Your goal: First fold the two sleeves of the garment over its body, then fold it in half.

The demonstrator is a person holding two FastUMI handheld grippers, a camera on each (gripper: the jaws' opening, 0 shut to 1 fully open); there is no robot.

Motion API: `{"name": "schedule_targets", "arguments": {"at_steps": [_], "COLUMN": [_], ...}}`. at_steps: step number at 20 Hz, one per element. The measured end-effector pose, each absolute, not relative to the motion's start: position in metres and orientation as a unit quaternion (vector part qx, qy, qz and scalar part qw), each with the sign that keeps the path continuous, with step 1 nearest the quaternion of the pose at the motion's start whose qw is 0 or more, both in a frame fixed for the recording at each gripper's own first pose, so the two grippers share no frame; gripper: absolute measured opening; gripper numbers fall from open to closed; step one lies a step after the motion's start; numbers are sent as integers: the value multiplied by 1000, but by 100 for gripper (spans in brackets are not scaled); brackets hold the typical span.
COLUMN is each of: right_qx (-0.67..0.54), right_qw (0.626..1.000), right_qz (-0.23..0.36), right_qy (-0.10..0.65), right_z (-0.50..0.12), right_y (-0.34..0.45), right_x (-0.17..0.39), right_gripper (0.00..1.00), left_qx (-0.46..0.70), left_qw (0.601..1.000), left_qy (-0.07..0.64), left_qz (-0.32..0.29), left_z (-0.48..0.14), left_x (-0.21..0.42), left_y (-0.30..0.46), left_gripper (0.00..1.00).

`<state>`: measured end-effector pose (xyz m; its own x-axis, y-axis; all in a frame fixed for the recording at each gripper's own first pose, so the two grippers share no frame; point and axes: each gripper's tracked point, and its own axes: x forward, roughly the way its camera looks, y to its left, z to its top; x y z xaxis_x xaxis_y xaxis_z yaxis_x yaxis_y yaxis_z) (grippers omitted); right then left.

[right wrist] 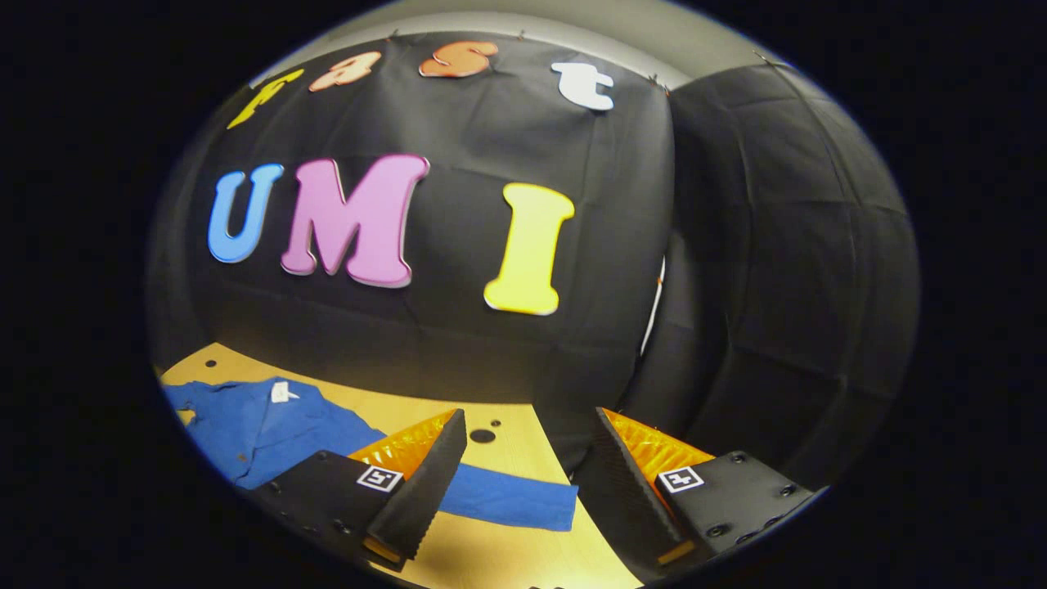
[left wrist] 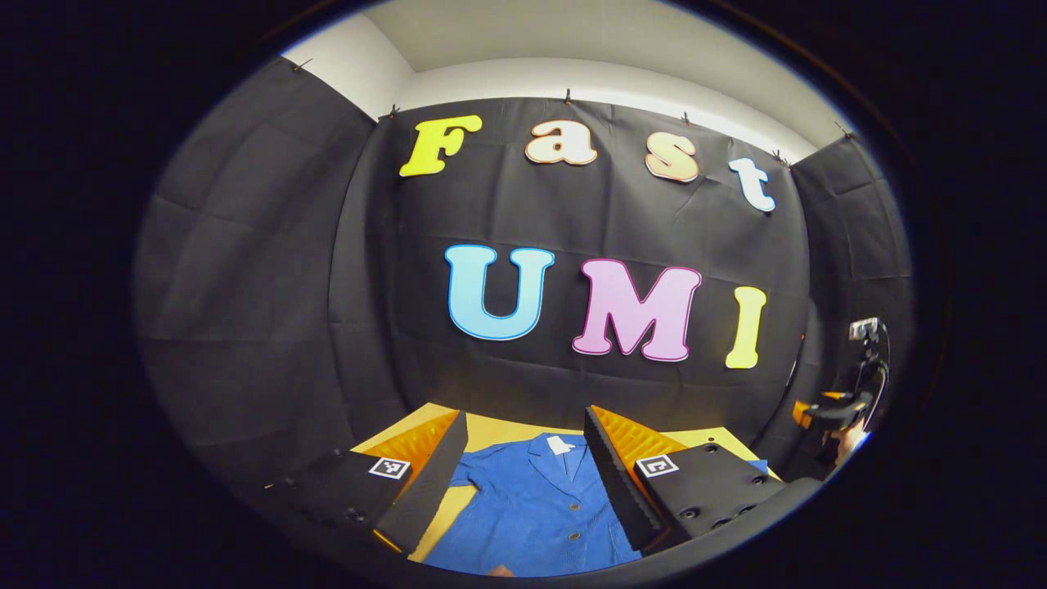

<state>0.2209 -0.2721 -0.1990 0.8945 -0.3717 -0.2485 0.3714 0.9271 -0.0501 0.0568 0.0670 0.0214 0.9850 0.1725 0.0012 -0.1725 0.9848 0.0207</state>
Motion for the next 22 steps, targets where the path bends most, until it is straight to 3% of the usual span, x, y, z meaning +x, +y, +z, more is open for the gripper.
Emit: {"name": "schedule_targets", "arguments": {"at_steps": [3, 4, 5, 12, 17, 19, 20, 21, 22], "right_qx": [44, 57, 70, 118, 154, 148, 151, 151, 151], "right_qw": [957, 950, 943, 895, 869, 873, 872, 872, 871], "right_qz": [-215, -221, -226, -236, -230, -238, -242, -244, -246], "right_qy": [191, 213, 235, 360, 409, 398, 398, 397, 398], "right_z": [-271, -294, -315, -432, -470, -469, -468, -467, -467], "right_y": [-299, -307, -315, -337, -324, -330, -329, -328, -327], "right_x": [238, 243, 245, 252, 246, 250, 250, 248, 247], "right_gripper": [98, 91, 98, 99, 100, 96, 100, 94, 100], "left_qx": [28, 26, 22, 17, 24, 27, 27, 24, 20], "left_qw": [995, 996, 996, 991, 991, 992, 992, 992, 993], "left_qy": [9, 16, 21, 57, 67, 65, 64, 65, 65], "left_qz": [91, 89, 89, 122, 116, 108, 104, 101, 98], "left_z": [20, 14, 13, -14, -17, -18, -19, -19, -20], "left_x": [91, 103, 114, 152, 172, 181, 184, 187, 188], "left_y": [57, 50, 44, 34, 21, 15, 13, 12, 10], "left_gripper": [82, 82, 82, 82, 82, 82, 82, 82, 82]}}
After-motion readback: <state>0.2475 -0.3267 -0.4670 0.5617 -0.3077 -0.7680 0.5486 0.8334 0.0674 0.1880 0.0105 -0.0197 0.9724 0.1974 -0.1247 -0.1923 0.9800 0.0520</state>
